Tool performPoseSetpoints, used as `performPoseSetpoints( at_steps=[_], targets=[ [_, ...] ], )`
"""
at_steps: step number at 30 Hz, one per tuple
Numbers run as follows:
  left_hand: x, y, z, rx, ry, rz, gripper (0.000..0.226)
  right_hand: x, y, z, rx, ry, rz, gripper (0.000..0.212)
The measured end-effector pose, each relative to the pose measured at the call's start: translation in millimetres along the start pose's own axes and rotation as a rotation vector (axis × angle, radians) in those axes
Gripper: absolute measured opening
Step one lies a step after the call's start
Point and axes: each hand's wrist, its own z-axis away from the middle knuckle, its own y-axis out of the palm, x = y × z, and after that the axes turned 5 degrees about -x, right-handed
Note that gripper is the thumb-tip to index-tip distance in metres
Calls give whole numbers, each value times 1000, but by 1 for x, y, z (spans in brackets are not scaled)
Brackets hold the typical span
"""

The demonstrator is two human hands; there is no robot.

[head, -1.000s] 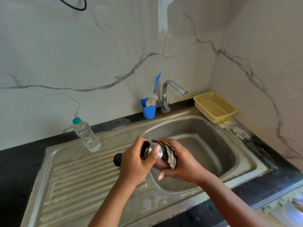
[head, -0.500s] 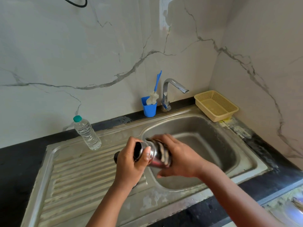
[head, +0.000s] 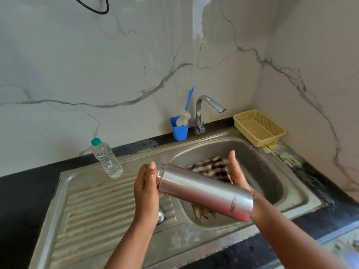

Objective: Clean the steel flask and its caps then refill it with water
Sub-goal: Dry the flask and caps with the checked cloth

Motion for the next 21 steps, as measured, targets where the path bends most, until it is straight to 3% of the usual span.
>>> performPoseSetpoints(
  at_steps=[2,3,5,8,11,14,17,21],
  targets=[
    [5,2,1,-43,-115,98,55,-15,7,1,7,-93,-201,74],
    [10,6,6,-51,-148,109,60,-23,6,-2,-53,-46,-295,72],
    [16,16,22,-55,-135,104,55,-36,16,-9,-183,-86,-506,94],
    [20,24,39,40,176,-107,59,-38,36,-21,-218,-170,-674,115],
    [24,26,39,179,418,-340,59,-48,45,-25,-374,-227,-735,111],
    [30,20,36,272,618,-423,52,-51,35,-31,-586,-294,-732,109],
    [30,8,39,337,578,-345,50,-34,13,-30,-727,-358,-660,94],
    [18,-4,39,278,378,-206,38,2,-21,-10,-758,-429,-481,46]
  ],
)
